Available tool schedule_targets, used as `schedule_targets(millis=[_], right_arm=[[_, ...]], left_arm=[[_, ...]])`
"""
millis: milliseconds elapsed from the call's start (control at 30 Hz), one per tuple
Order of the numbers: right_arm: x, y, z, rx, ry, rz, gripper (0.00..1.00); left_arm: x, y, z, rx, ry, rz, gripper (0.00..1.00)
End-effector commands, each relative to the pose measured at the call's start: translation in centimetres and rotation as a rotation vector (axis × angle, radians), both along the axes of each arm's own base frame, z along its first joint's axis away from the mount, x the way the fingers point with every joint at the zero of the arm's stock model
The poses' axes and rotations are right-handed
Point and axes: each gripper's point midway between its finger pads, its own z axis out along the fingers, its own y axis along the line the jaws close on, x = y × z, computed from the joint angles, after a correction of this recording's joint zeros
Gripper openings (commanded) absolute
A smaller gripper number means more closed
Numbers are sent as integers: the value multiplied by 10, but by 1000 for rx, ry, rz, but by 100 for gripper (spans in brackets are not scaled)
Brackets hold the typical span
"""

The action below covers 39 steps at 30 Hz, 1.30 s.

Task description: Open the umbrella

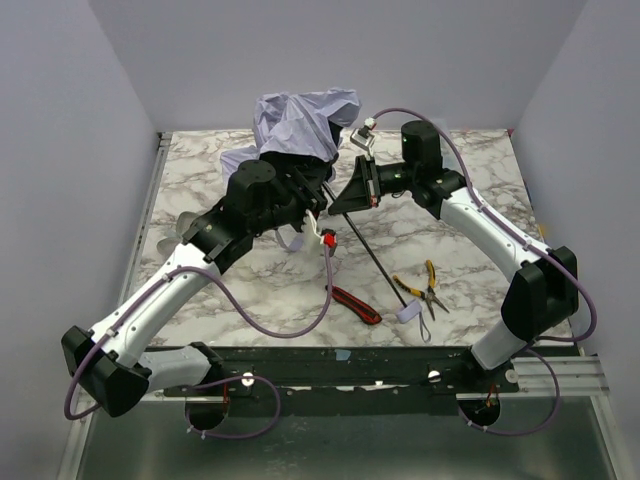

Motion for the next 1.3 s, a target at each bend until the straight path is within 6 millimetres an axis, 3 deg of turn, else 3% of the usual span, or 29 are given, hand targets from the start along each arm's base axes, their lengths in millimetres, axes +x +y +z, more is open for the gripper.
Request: schedule_targets(millis=[0,167,267,433,467,567,667,767,833,900,967,1133,1200,1267], right_arm=[[-16,-4,25,61,-111,74,0],[-19,-5,26,64,-124,89,0],[-22,-6,28,68,-138,99,1],[-22,-7,40,84,-178,95,33],[-21,-6,45,88,-186,90,46],[-7,-12,63,104,-227,54,69],[30,-32,97,135,-302,-55,83],[92,-78,135,181,-326,-286,87],[124,-115,148,230,-270,-432,88],[146,-144,144,244,-226,-530,89],[151,-152,133,222,-239,-550,92],[143,-153,111,195,-245,-575,92],[140,-155,105,164,-284,-581,93],[137,-156,104,138,-330,-597,93]], left_arm=[[13,-5,-2,36,-69,25,38],[17,-5,-13,47,-67,42,20],[12,-4,-17,38,-33,37,1],[-9,-1,-22,6,22,-5,0],[-13,0,-23,-8,39,-11,0],[-24,2,-16,-76,112,-6,0],[-31,8,-2,-159,204,15,0],[-29,19,17,-282,303,59,0],[-23,28,34,-385,377,97,0],[-16,38,55,-506,464,134,0],[-6,49,78,-641,547,167,0],[30,87,140,-1078,818,231,0],[33,87,146,-1171,1003,193,0],[26,73,141,-1165,1133,140,0]])
